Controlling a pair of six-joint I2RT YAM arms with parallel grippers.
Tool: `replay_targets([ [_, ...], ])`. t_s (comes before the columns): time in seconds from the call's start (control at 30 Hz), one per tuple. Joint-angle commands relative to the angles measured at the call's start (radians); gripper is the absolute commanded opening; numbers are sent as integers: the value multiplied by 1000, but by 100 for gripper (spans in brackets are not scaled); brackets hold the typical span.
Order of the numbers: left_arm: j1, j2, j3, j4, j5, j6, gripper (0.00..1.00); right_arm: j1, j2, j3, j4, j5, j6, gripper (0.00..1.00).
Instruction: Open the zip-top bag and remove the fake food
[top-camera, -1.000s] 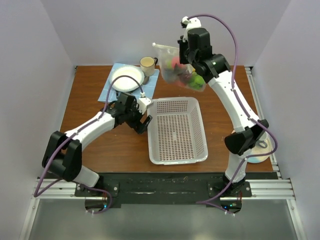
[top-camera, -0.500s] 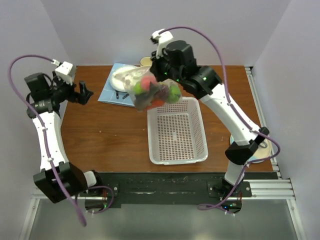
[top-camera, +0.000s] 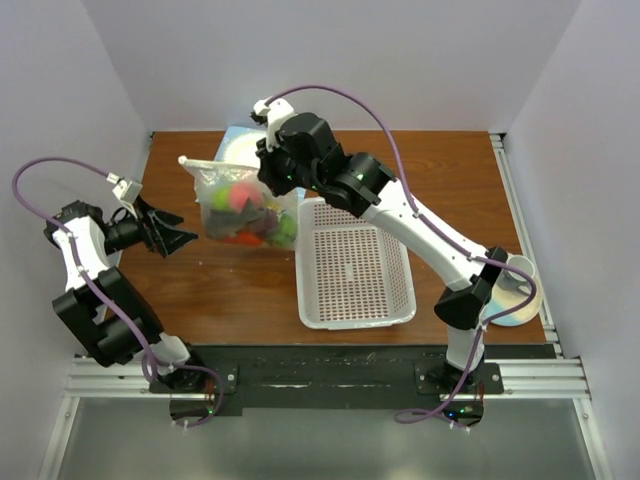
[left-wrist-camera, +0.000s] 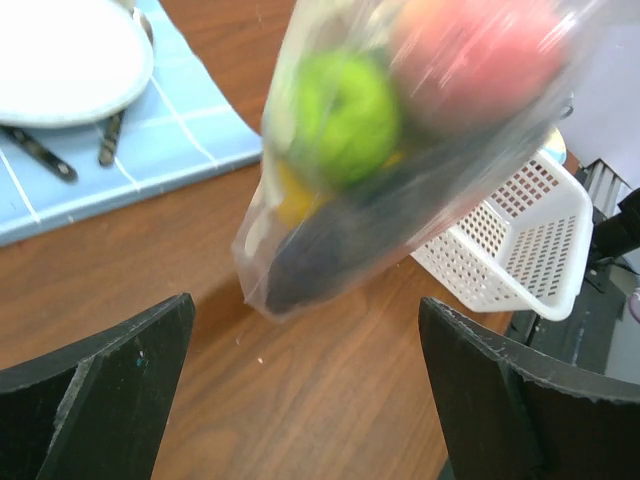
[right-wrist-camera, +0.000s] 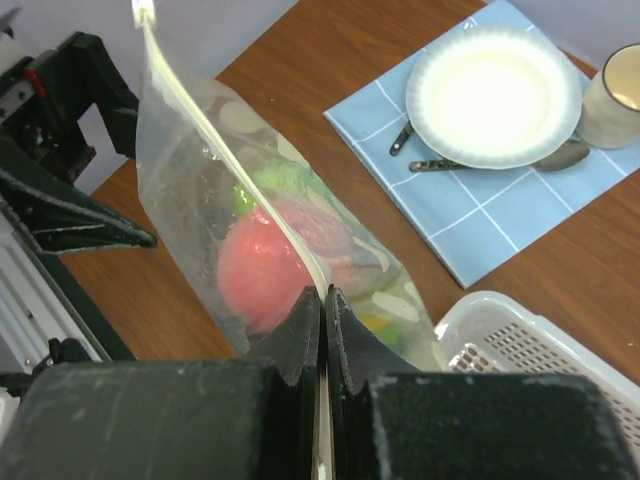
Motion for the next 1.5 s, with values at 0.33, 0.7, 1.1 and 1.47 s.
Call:
replay_targets([
  [0.33, 11, 27, 43, 82, 213, 99, 100, 0, 33, -266, 499, -153, 328, 0],
  [0.7, 170, 133, 127, -47, 218, 178, 100, 18, 231, 31, 487, -259, 417, 0],
  [1.1, 123, 114, 87, -47, 218, 242, 98, 18, -31, -641, 722, -281, 430, 0],
  [1.47, -61, 108, 9, -47, 150, 345, 90, 18, -157, -985, 841, -259, 451, 0],
])
